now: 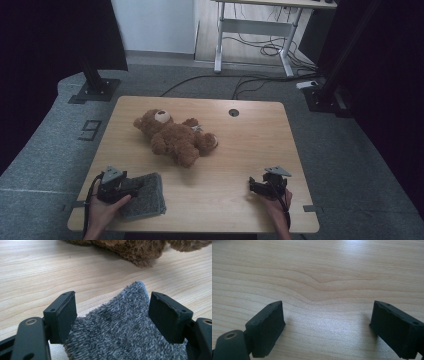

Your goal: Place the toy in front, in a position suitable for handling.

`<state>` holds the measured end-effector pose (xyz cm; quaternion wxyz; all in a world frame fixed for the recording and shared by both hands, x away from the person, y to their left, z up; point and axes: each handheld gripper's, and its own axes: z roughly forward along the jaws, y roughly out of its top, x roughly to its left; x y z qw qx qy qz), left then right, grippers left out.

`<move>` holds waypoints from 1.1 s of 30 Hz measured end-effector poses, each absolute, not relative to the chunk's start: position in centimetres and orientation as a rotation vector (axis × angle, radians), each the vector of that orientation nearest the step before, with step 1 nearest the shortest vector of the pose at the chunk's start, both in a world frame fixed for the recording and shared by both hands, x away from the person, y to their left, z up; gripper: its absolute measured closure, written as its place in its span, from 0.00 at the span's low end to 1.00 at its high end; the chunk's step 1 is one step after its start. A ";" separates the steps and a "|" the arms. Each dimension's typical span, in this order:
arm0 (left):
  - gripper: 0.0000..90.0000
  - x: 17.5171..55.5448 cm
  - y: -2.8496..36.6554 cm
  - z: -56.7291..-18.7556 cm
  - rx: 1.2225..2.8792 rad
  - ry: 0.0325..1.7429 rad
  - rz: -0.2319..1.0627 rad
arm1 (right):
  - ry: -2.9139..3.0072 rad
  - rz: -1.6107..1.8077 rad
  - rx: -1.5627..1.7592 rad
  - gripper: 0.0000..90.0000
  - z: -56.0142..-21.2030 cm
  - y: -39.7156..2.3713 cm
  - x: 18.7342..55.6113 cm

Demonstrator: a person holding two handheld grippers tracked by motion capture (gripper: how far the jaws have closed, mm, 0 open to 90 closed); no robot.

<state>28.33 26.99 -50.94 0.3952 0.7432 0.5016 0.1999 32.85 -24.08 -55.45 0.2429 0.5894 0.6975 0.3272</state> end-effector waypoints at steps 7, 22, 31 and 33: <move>0.26 28.5 27.0 -51.2 1.884 1.279 0.497 | 1.903 0.920 1.598 0.14 -55.3 -23.8 32.7; 0.26 28.4 26.8 -51.3 1.892 1.273 0.496 | 1.912 0.990 1.528 0.16 -54.4 -22.8 31.9; 0.26 28.5 26.7 -51.5 1.899 1.282 0.488 | 1.936 1.053 1.464 0.18 -53.5 -21.5 31.5; 0.26 28.4 26.7 -51.4 1.894 1.281 0.489 | 1.937 1.095 1.445 0.19 -52.9 -20.9 31.4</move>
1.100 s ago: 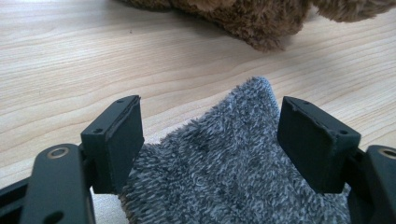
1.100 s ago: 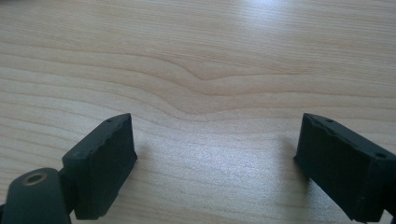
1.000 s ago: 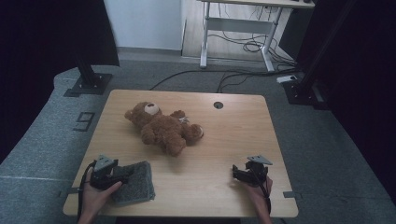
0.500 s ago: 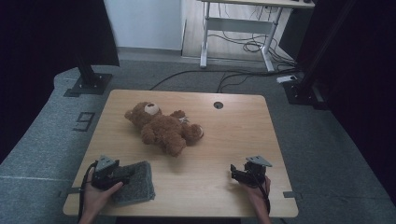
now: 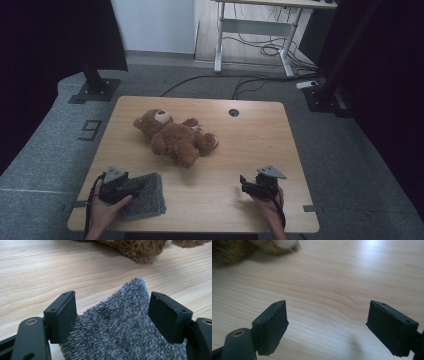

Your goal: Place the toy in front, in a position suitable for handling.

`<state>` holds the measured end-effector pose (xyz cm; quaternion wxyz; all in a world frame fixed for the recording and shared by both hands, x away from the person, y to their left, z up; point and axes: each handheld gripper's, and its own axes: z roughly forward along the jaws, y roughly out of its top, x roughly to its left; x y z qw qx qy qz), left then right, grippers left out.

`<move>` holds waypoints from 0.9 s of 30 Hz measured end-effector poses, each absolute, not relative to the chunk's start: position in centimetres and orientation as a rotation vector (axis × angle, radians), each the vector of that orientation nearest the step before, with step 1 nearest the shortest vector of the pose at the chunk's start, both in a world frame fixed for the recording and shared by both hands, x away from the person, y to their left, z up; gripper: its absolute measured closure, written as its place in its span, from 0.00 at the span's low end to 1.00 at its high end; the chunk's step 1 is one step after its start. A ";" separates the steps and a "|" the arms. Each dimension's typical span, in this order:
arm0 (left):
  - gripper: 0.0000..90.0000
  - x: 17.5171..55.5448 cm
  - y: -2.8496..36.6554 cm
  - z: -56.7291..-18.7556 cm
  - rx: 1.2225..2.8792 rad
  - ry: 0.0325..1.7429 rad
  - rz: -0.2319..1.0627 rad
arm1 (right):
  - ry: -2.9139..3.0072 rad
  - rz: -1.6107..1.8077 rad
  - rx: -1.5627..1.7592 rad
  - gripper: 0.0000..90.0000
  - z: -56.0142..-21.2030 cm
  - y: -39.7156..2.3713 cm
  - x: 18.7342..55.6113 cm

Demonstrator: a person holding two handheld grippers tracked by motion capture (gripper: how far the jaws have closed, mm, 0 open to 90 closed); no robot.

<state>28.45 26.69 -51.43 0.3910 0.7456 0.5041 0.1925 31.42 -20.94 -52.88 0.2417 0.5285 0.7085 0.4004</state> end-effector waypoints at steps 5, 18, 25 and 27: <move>0.26 28.4 26.8 -51.4 1.891 1.281 0.487 | 1.965 1.155 1.370 0.20 -51.6 -19.0 31.4; 0.26 28.4 26.7 -51.4 1.893 1.276 0.479 | 2.028 1.286 1.258 0.21 -48.5 -13.3 33.8; 0.26 28.5 26.7 -51.5 1.894 1.277 0.478 | 2.071 1.310 1.216 0.21 -47.9 -10.7 35.0; 0.26 28.5 26.8 -51.6 1.893 1.281 0.473 | 2.081 1.316 1.204 0.21 -47.7 -9.9 35.3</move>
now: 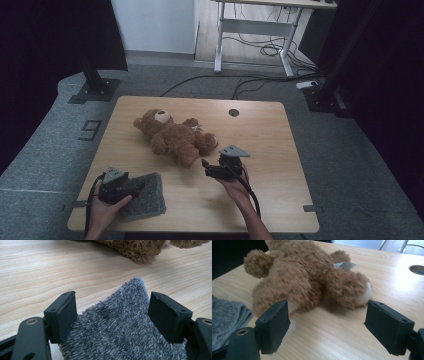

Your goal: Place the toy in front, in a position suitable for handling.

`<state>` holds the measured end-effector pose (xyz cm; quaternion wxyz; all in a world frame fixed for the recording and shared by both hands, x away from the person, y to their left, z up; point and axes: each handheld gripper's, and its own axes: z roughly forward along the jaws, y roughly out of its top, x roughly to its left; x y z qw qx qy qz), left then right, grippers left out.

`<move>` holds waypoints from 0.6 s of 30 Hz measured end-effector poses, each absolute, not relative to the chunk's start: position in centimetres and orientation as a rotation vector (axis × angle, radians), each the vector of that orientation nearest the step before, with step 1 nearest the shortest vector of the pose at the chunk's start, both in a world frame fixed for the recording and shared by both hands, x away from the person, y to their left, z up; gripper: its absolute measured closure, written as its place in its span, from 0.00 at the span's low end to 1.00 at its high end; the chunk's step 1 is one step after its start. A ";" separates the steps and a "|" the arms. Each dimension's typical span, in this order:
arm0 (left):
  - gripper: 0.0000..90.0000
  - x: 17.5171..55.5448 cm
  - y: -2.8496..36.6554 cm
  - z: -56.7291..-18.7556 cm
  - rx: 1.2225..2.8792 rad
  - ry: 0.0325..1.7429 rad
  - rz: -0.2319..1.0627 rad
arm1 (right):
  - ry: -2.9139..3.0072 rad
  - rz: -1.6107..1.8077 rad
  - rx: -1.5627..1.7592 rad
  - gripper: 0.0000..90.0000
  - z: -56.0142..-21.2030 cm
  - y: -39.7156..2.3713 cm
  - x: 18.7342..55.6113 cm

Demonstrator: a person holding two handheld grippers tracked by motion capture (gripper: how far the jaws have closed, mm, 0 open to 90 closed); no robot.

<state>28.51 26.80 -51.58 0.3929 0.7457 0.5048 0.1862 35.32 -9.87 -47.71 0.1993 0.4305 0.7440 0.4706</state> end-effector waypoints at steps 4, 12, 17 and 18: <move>0.26 28.6 26.9 -51.7 1.890 1.287 0.467 | 2.097 1.350 1.182 0.21 -47.0 -8.3 36.0; 0.26 28.7 27.0 -51.7 1.885 1.291 0.466 | 2.179 1.355 1.131 0.21 -47.0 -3.7 37.5; 0.26 28.7 27.3 -51.7 1.881 1.295 0.469 | 2.217 1.300 1.124 0.21 -48.3 -1.8 38.5; 0.26 28.7 27.3 -51.7 1.877 1.299 0.473 | 2.220 1.288 1.127 0.21 -48.6 -1.6 38.7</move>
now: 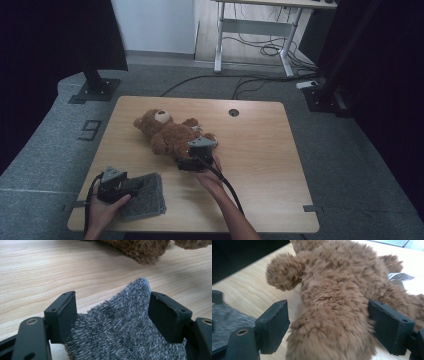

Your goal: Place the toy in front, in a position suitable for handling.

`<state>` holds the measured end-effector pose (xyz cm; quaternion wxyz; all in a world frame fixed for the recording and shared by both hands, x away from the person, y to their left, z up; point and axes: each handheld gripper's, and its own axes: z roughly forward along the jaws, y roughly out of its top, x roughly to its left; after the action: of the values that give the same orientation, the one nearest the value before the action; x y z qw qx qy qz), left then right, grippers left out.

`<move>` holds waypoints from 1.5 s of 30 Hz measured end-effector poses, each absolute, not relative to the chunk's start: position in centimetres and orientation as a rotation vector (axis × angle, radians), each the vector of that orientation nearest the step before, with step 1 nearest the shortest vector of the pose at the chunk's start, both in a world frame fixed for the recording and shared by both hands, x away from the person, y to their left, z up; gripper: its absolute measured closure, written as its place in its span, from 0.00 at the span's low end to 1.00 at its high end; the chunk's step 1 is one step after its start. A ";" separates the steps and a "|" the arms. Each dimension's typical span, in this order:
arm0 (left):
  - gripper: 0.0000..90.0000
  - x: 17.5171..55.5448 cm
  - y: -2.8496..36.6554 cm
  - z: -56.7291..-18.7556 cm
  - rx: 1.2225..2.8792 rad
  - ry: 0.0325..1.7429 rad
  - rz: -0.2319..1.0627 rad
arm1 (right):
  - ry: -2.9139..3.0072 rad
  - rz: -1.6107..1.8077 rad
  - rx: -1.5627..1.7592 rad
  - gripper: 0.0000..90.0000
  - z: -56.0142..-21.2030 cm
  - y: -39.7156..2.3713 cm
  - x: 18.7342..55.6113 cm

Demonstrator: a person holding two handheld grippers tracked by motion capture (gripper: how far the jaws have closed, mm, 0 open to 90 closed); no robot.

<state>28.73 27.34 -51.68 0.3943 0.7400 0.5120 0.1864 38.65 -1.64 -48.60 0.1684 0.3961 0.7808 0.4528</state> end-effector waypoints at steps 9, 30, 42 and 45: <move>0.27 28.8 26.9 -51.7 1.881 1.295 0.481 | 2.202 1.269 1.142 0.47 -49.9 -1.7 39.2; 0.27 28.8 27.0 -51.8 1.883 1.303 0.479 | 2.149 1.313 1.089 0.70 -49.4 -4.9 37.7; 0.27 28.8 27.0 -51.9 1.882 1.306 0.480 | 2.101 1.333 1.068 0.72 -48.7 -8.5 35.9; 0.27 28.8 26.9 -51.9 1.887 1.305 0.479 | 2.084 1.337 1.074 0.72 -48.7 -9.6 35.3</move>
<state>28.82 26.93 -51.94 0.3885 0.7418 0.5131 0.1884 35.34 -9.63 -48.74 0.2196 0.3884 0.7533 0.4832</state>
